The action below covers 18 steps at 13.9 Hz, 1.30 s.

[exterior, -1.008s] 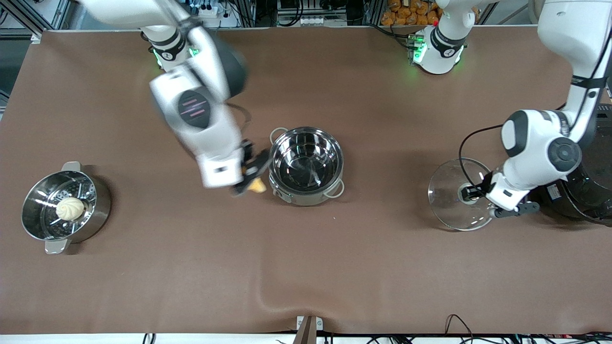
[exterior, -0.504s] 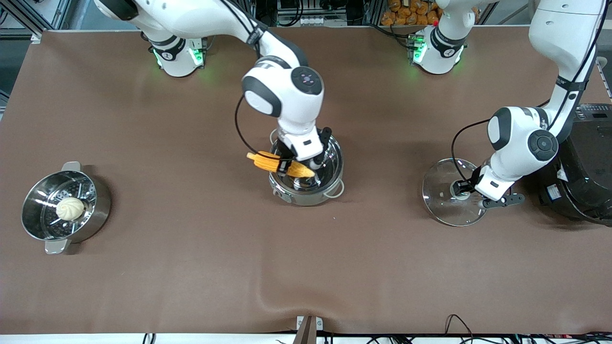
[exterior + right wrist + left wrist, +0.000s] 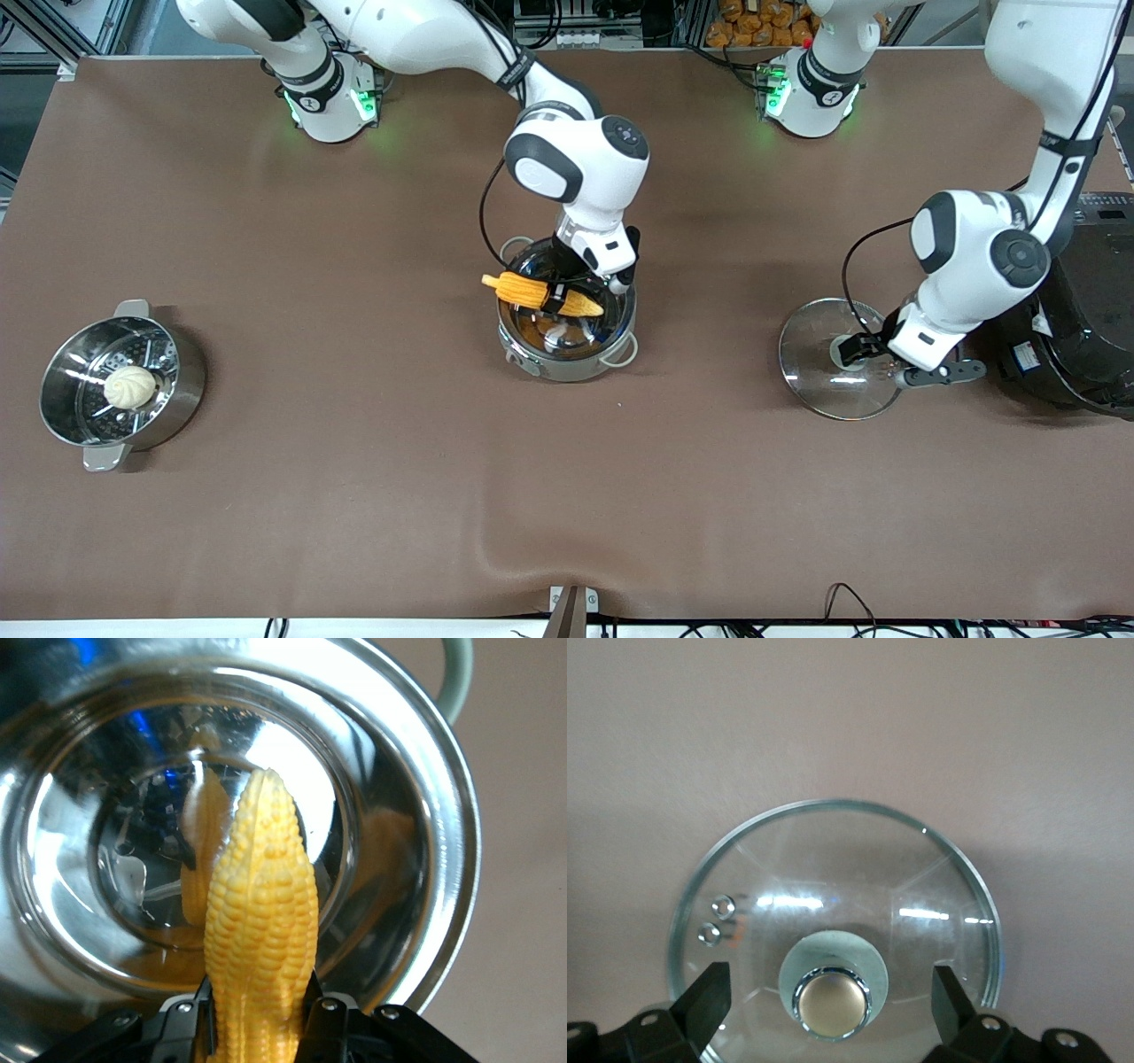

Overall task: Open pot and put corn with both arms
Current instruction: 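Lower the corn into the pot while the left gripper sets the lid down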

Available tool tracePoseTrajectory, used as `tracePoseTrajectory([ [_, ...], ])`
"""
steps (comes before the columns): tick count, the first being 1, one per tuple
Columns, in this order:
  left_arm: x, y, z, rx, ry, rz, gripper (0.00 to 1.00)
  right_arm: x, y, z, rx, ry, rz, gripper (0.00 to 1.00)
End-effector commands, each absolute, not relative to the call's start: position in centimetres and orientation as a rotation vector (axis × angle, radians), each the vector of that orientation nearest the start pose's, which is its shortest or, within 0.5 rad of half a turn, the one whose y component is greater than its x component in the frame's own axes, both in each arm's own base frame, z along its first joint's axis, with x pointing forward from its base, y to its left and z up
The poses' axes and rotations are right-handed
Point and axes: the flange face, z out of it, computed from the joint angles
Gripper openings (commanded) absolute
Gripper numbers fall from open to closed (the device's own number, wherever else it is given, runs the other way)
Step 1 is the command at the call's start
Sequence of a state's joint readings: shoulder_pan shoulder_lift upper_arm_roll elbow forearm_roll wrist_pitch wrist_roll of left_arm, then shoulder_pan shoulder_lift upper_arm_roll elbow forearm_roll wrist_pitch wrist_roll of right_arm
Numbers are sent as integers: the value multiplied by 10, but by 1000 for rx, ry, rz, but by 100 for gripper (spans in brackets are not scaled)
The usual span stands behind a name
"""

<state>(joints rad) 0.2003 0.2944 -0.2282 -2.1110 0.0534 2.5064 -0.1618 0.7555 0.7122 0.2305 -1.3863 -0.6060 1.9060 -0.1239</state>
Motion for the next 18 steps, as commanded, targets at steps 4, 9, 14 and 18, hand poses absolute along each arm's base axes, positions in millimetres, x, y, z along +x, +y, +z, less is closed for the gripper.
tracePoseTrajectory([
  [4, 602, -18, 479, -3127, -114, -100, 100, 459, 573, 302, -2897, -2107, -134, 0],
  [9, 595, -20, 579, -3131, -122, -7, 100, 453, 574, 332, -3117, -1771, -176, 100],
  [14, 589, -18, 602, -3127, -109, 23, 100, 488, 538, 407, -3196, -1488, -69, 100],
  [18, 574, -20, 624, -3150, -115, 5, 100, 572, 424, 457, -3180, -1167, 42, 100],
])
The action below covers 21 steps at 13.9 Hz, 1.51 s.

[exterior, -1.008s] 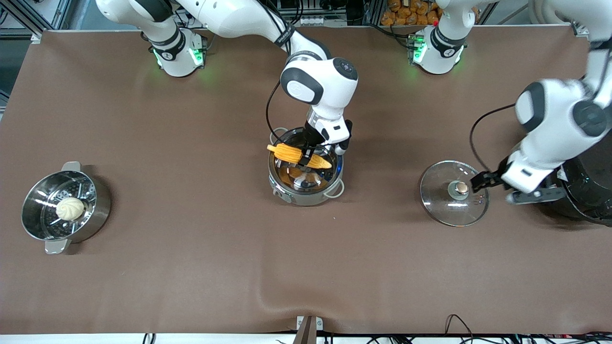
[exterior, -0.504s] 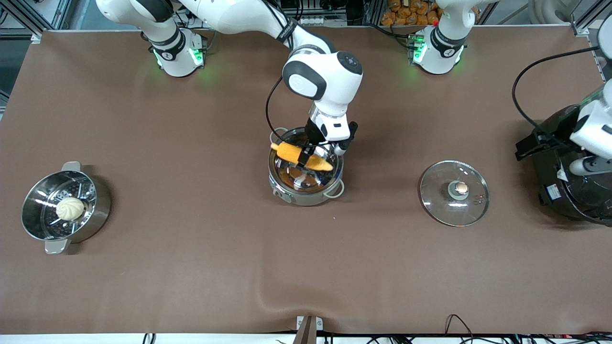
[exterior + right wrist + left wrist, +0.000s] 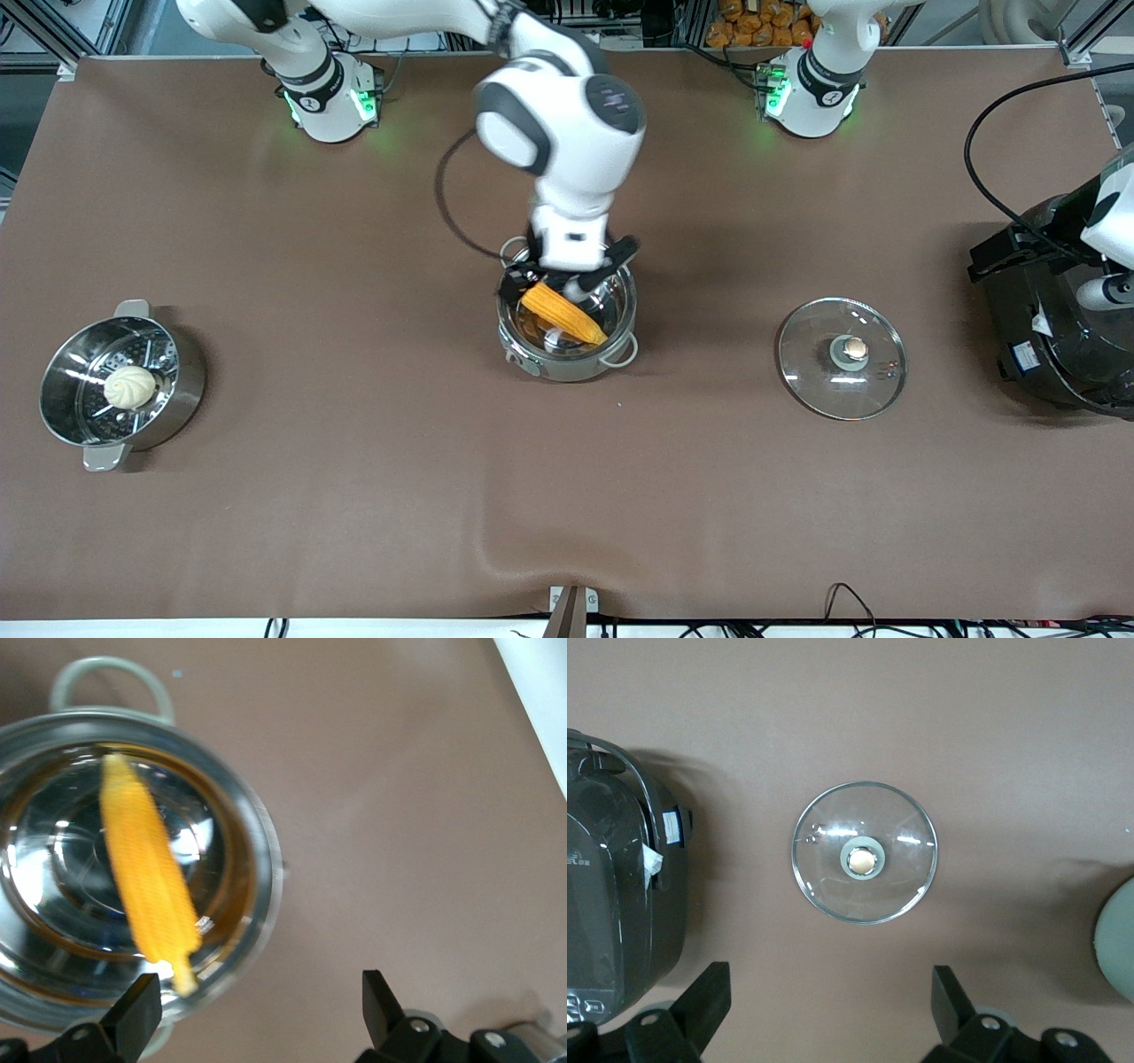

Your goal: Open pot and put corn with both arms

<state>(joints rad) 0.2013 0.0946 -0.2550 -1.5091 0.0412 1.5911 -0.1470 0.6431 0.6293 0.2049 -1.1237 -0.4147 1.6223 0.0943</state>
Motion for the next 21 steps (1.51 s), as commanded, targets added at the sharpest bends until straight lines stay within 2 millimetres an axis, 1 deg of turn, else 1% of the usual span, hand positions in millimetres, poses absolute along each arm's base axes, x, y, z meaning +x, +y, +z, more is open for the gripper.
tracePoseTrajectory([
  [1, 569, -18, 633, -3158, -112, -17, 100, 596, 389, 453, -3193, -1071, 79, 100],
  [2, 566, -20, 637, -3165, -95, -28, 100, 616, 355, 446, -3213, -978, 118, 100],
  [3, 566, -20, 637, -3165, -92, -28, 100, 634, 319, 439, -3232, -885, 154, 100],
  [4, 565, -19, 636, -3165, -94, -21, 100, 645, 286, 433, -3229, -793, 203, 100],
  [5, 565, -25, 636, -3165, -78, -23, 100, 653, 249, 435, -3215, -688, 272, 100],
  [6, 564, -33, 637, -3154, -54, -24, 100, 657, 215, 442, -3186, -579, 332, 100],
  [7, 566, -27, 637, -3149, -73, -29, 100, 656, 186, 453, -3153, -486, 382, 100],
  [8, 565, -26, 636, -3148, -75, -21, 100, 649, 164, 468, -3139, -425, 388, 100],
  [9, 564, -22, 637, -3151, -70, -9, 100, 640, 144, 479, -3128, -357, 387, 100],
  [11, 563, -22, 637, -3158, -67, -4, 100, 619, 109, 507, -3098, -243, 366, 100],
  [12, 562, -24, 639, -3159, -74, -6, 100, 610, 89, 524, -3110, -191, 328, 100],
  [13, 562, -25, 639, -3159, -79, -6, 100, 603, 71, 547, -3129, -144, 263, 100],
  [14, 563, -27, 638, -3159, -77, -3, 100, 597, 43, 566, -3140, -58, 222, 100],
  [15, 563, -26, 637, -3149, -60, -2, 100, 588, 26, 582, -3144, 22, 199, 100],
  [18, 559, -22, 639, -3144, -65, 26, 100, 563, -10, 618, -3068, 172, 185, 100],
  [19, 556, -19, 639, -3142, -70, 43, 100, 558, -19, 625, -3051, 201, 176, 100],
  [20, 555, -17, 639, -3143, -75, 60, 100, 554, -24, 630, -3051, 216, 171, 100],
  [21, 555, -18, 639, -3141, -72, 63, 100, 551, -21, 633, -3051, 232, 174, 100],
])
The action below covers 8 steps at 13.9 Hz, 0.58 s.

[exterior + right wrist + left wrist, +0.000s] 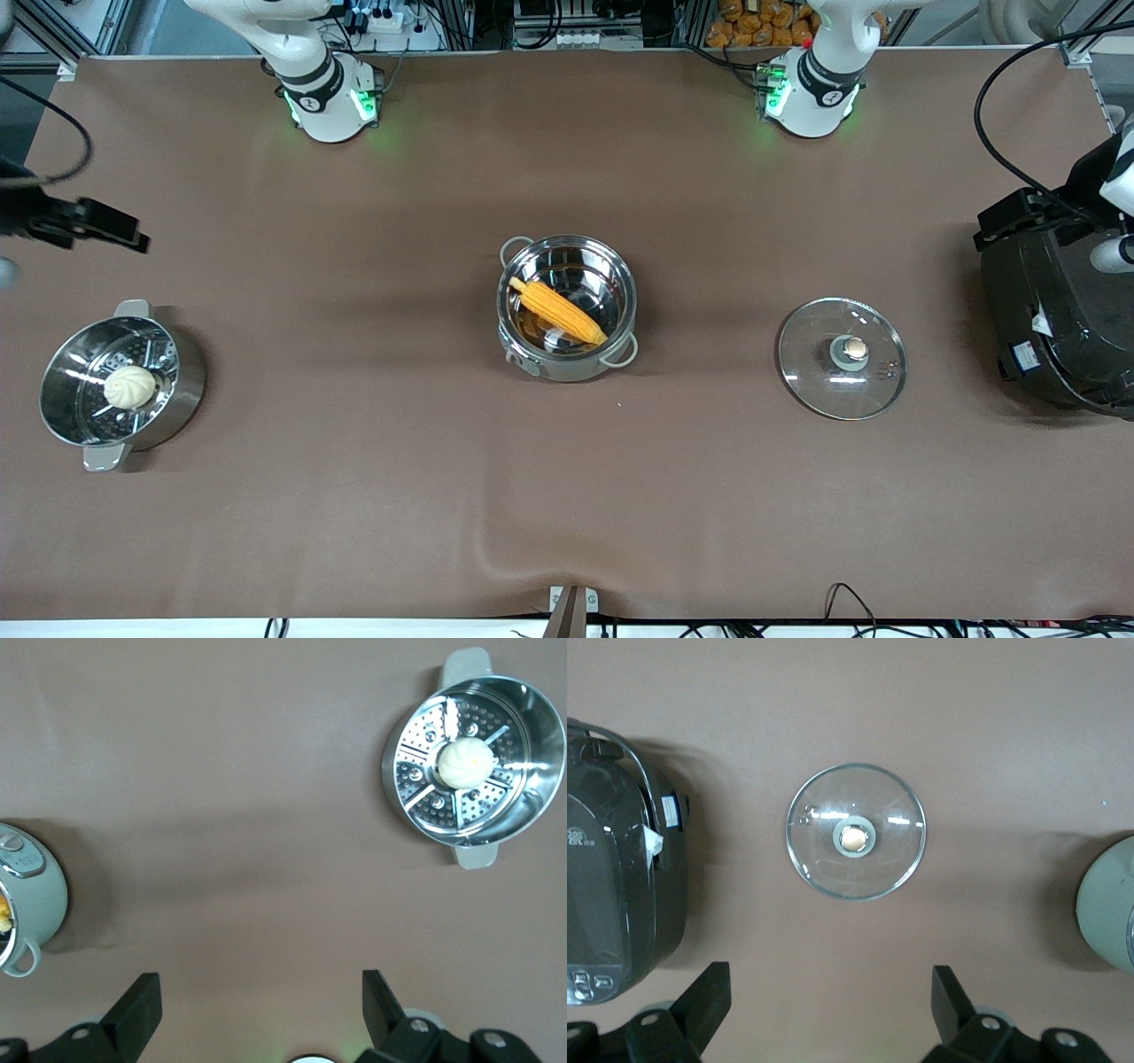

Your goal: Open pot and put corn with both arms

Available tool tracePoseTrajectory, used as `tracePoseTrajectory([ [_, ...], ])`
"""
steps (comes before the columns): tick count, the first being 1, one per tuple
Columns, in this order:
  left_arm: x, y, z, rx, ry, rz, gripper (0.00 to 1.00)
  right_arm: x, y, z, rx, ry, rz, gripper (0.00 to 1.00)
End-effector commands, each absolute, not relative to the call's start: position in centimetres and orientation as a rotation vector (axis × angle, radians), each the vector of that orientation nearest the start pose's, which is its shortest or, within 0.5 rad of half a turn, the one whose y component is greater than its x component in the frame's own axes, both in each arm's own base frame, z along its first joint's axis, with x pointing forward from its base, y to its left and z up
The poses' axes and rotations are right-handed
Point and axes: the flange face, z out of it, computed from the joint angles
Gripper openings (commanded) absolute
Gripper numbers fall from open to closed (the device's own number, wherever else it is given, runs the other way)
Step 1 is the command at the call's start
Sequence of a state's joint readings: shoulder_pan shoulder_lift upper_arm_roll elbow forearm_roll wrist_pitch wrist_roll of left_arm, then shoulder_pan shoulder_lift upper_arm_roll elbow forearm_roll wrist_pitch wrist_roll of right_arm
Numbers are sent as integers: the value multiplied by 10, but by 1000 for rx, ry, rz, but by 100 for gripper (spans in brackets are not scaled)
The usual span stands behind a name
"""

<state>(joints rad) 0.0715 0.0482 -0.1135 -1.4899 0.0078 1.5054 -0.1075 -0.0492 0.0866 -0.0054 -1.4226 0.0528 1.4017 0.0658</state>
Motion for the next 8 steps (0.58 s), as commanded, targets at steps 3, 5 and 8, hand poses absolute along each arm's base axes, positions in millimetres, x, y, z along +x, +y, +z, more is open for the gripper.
tracePoseTrajectory([
  [3, 553, -17, 638, -3138, -75, 82, 100, 549, -4, 641, -3103, 298, 152, 100],
  [5, 553, -12, 643, -3139, -92, 70, 100, 547, -2, 646, -3150, 233, 122, 100],
  [8, 552, -9, 643, -3131, -100, 112, 100, 547, -14, 650, -3159, 84, 99, 100],
])
